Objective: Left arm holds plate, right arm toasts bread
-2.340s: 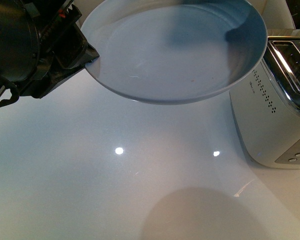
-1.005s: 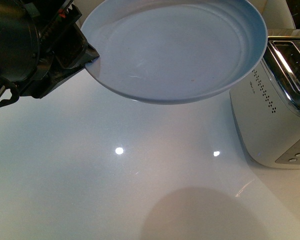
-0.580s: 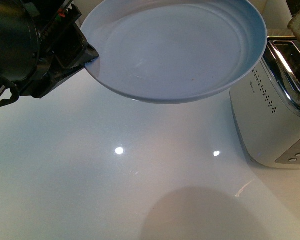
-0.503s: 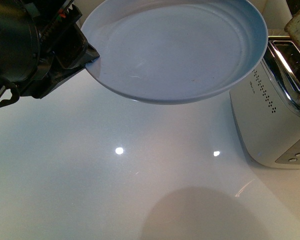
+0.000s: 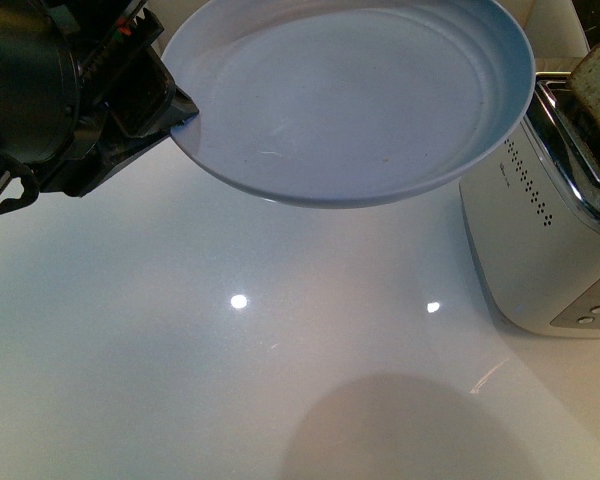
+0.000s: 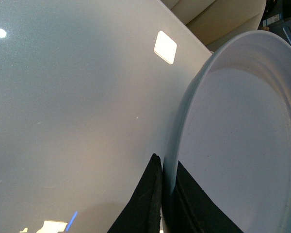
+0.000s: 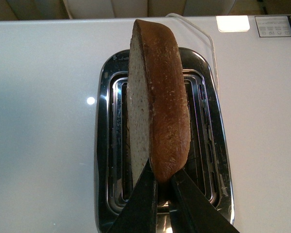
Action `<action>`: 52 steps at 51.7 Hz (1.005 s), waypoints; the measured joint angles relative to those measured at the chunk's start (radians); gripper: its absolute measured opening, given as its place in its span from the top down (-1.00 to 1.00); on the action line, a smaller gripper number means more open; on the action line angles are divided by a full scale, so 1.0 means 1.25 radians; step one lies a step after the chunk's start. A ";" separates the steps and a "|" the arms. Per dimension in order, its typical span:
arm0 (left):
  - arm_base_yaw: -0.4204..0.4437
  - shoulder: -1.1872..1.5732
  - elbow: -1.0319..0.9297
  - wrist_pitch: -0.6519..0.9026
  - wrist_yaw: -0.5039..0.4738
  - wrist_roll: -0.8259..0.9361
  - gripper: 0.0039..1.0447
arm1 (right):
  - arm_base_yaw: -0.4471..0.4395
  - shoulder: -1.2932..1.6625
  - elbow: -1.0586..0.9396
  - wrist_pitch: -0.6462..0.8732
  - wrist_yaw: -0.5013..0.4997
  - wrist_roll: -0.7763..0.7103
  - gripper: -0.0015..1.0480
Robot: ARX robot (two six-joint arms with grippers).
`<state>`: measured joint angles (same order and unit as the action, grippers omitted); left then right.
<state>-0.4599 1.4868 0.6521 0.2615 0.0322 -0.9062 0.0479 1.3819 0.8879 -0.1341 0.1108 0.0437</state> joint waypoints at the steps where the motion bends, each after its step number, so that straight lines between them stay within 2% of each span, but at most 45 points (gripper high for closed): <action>1: 0.000 0.000 0.000 0.000 0.000 0.000 0.95 | 0.000 0.002 -0.001 0.001 0.001 0.000 0.95; 52: 0.000 0.000 0.000 0.000 0.000 0.000 0.95 | 0.019 0.048 -0.107 0.085 -0.008 0.013 0.94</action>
<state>-0.4595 1.4868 0.6521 0.2615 0.0322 -0.9062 0.0719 1.4418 0.7544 -0.0273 0.1009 0.0597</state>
